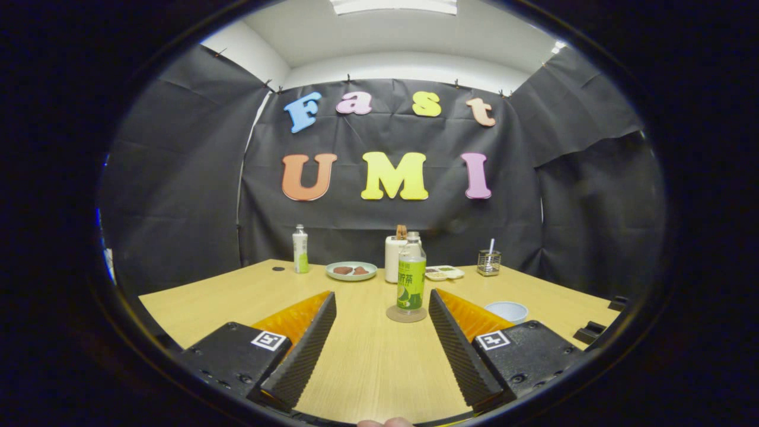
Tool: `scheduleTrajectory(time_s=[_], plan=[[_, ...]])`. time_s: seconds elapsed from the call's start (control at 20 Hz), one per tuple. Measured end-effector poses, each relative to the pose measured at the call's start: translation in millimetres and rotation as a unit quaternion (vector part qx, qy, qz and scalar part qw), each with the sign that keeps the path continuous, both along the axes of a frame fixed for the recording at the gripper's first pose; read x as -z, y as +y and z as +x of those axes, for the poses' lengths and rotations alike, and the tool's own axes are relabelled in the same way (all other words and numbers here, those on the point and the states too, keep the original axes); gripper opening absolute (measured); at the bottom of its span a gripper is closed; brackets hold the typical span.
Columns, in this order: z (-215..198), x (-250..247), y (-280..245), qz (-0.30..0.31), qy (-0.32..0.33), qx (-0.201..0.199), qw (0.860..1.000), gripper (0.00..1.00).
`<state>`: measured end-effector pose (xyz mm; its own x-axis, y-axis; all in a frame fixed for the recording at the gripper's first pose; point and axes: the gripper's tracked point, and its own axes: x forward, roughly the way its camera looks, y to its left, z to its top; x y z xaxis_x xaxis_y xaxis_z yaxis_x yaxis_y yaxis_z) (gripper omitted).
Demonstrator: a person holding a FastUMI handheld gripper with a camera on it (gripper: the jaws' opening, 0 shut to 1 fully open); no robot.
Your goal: Take the bottle from table, then pour the juice into the cup, finally place the bottle on the coaster
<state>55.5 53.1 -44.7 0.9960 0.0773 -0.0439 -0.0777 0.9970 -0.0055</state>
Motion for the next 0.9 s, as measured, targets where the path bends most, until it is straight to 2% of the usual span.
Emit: scheduleTrajectory(time_s=[0.3,0.9], plan=[[1.1,10.2,18.5,0.006,0.005,-0.008,1.000,1.00],[4.0,-23.5,40.3,0.007,-0.031,-0.020,0.999,1.00]])
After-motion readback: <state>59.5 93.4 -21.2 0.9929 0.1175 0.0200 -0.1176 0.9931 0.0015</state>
